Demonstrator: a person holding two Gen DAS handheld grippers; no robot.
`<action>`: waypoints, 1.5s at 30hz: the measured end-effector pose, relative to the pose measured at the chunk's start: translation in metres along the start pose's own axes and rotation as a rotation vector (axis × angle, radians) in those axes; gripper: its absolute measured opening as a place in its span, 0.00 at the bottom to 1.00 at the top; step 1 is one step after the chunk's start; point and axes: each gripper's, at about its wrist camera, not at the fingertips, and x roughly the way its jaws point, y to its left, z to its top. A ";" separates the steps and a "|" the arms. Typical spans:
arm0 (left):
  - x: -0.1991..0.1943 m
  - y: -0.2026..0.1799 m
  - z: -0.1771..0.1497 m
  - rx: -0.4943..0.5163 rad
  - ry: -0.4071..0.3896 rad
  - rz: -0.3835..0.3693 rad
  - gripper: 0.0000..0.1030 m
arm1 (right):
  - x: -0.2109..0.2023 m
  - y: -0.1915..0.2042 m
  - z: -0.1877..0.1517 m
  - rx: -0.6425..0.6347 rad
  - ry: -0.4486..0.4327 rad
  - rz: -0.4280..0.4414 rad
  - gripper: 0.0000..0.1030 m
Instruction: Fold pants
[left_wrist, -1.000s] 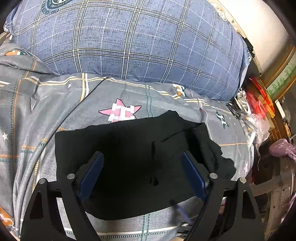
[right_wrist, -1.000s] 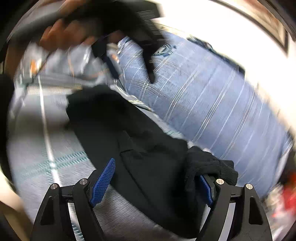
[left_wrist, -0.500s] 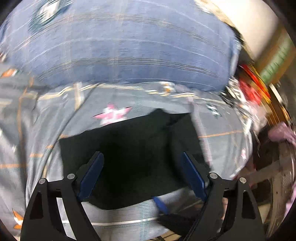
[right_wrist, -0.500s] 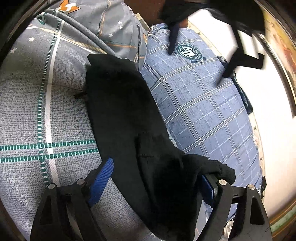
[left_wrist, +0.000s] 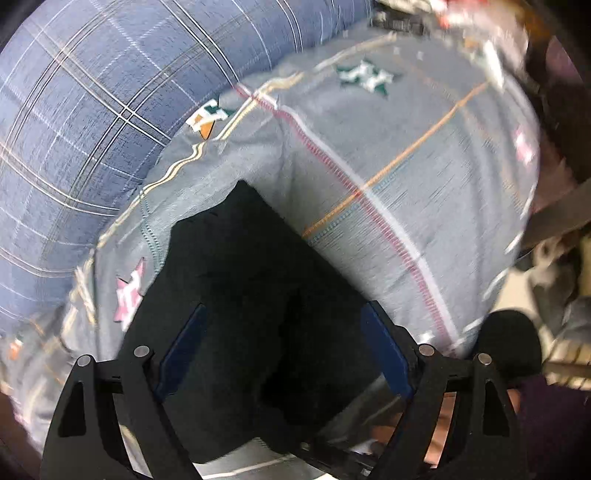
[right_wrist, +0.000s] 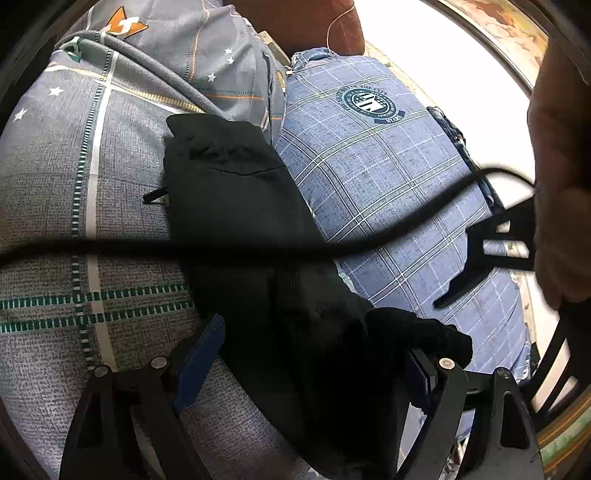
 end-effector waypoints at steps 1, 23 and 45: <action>0.005 0.002 -0.001 0.001 0.014 0.027 0.83 | 0.001 -0.003 -0.001 0.005 0.000 0.000 0.87; 0.019 0.176 -0.188 -0.600 -0.118 -0.120 0.83 | -0.016 -0.113 -0.047 0.537 -0.071 0.106 0.88; 0.055 0.205 -0.341 -1.019 -0.524 -0.195 0.83 | 0.093 -0.138 -0.032 0.924 0.220 0.304 0.63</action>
